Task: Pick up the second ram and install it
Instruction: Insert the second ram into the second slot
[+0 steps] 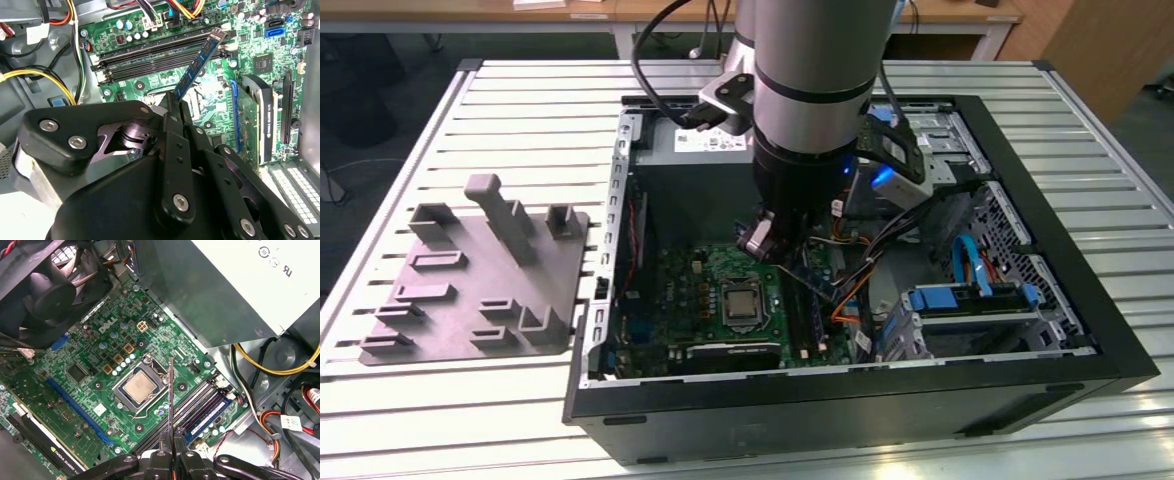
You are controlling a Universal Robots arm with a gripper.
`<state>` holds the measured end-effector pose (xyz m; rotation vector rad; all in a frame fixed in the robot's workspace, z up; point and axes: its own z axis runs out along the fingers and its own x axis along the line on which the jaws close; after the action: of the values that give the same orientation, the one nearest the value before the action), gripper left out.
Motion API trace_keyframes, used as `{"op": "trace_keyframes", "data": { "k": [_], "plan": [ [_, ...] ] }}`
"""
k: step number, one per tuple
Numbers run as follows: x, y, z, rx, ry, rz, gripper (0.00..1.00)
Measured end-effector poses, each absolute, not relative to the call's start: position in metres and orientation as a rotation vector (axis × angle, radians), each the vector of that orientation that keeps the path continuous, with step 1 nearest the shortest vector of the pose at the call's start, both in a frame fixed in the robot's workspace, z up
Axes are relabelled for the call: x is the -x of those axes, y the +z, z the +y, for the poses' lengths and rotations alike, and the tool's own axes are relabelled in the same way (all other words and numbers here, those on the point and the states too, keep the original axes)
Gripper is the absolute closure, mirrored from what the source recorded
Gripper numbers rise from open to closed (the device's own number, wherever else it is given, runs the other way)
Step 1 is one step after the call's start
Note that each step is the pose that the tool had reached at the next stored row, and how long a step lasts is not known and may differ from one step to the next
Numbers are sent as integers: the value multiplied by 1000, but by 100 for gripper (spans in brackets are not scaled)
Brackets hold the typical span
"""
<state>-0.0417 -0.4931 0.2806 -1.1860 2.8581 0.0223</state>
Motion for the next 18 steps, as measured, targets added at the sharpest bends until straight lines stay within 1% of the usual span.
{"op": "trace_keyframes", "data": {
  "k": [18],
  "plan": [
    [42,280,-493,1137,21,2878,86]
  ]
}}
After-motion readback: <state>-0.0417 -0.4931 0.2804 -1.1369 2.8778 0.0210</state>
